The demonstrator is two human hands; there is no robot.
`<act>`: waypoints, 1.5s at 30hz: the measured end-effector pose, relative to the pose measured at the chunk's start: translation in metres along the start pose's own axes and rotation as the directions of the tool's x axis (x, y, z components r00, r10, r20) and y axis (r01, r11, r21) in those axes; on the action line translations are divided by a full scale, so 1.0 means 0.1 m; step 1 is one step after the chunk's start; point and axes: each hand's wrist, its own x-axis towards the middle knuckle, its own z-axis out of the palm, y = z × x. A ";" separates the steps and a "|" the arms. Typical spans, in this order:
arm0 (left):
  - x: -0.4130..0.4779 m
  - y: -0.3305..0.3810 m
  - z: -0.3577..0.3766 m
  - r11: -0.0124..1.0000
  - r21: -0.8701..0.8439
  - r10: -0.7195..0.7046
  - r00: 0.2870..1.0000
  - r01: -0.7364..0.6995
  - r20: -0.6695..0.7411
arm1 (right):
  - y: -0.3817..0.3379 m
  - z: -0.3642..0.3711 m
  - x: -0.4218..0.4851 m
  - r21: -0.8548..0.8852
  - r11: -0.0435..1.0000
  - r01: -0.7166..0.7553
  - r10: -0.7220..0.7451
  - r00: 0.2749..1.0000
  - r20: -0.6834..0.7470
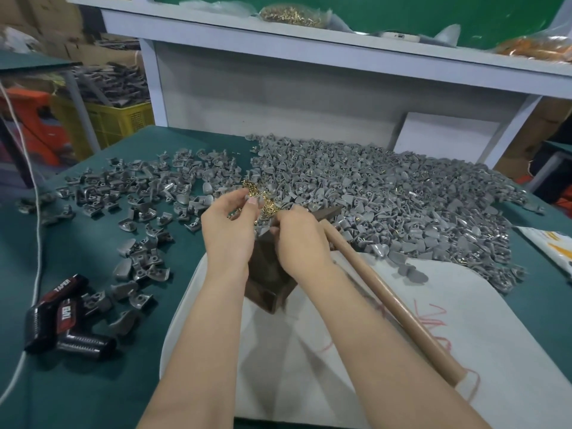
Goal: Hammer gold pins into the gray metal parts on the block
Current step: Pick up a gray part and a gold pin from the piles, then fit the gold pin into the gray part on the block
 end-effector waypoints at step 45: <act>-0.17 -0.09 0.11 0.521 0.766 0.055 0.911 -0.376 0.409 | 0.50 -0.09 -0.21 0.632 0.774 -0.047 0.146 0.984 -0.106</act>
